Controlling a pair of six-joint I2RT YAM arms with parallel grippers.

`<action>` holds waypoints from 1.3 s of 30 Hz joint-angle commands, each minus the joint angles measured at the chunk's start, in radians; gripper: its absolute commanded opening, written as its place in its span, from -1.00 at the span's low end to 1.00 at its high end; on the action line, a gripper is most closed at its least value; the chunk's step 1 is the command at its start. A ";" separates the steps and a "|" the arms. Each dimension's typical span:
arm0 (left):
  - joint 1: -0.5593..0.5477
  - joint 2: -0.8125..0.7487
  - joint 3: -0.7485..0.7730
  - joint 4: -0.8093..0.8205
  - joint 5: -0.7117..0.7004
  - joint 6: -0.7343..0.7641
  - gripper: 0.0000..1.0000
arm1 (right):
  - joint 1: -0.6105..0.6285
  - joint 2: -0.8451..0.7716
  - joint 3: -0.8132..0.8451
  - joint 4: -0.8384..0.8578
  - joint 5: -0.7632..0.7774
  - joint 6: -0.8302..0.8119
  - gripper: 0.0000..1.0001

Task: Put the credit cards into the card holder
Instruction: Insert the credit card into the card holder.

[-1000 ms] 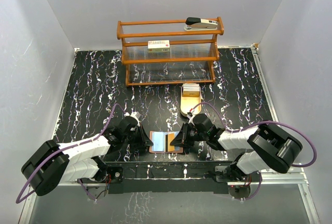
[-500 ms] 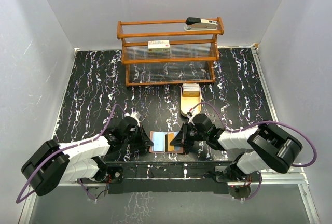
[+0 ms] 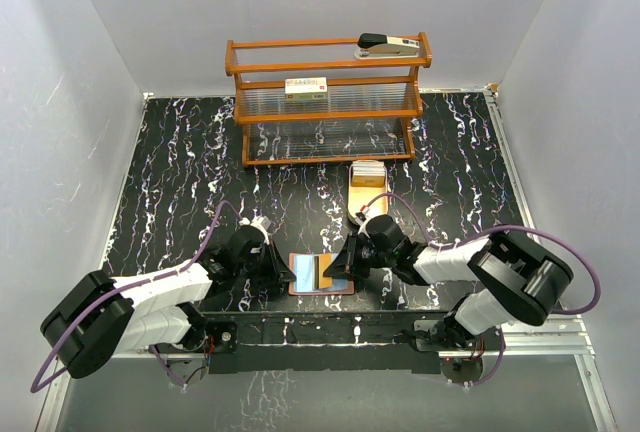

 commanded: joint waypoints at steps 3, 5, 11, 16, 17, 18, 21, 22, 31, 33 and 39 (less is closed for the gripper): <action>-0.008 0.012 -0.015 -0.111 -0.008 0.028 -1.00 | -0.007 0.026 0.050 -0.012 0.034 -0.045 -0.84; -0.007 0.012 -0.016 -0.112 -0.007 0.026 -1.00 | -0.007 0.032 0.061 -0.038 0.039 -0.053 -0.76; -0.007 -0.004 -0.014 -0.122 -0.011 0.024 -1.00 | -0.006 -0.032 0.089 -0.214 0.128 -0.097 -0.44; -0.007 0.001 -0.014 -0.121 -0.007 0.023 -1.00 | -0.006 -0.084 0.125 -0.342 0.199 -0.129 -0.33; -0.007 0.002 -0.014 -0.119 -0.006 0.022 -1.00 | -0.006 -0.091 0.130 -0.357 0.205 -0.132 -0.32; -0.007 0.000 -0.016 -0.118 -0.005 0.021 -1.00 | -0.007 -0.096 0.132 -0.368 0.209 -0.135 -0.32; -0.007 -0.004 -0.014 -0.119 -0.005 0.021 -1.00 | -0.006 -0.101 0.136 -0.379 0.202 -0.138 -0.32; -0.007 -0.007 -0.013 -0.120 -0.005 0.019 -1.00 | -0.007 -0.100 0.136 -0.377 0.197 -0.137 -0.32; -0.007 -0.024 -0.020 -0.119 0.000 0.010 -1.00 | 0.003 -0.087 0.099 -0.292 0.164 -0.084 -0.46; -0.007 -0.028 -0.022 -0.117 0.001 0.010 -1.00 | 0.007 -0.078 0.091 -0.271 0.157 -0.065 -0.47; -0.007 -0.023 -0.019 -0.110 0.008 0.006 -1.00 | 0.029 -0.040 0.083 -0.207 0.133 -0.007 -0.42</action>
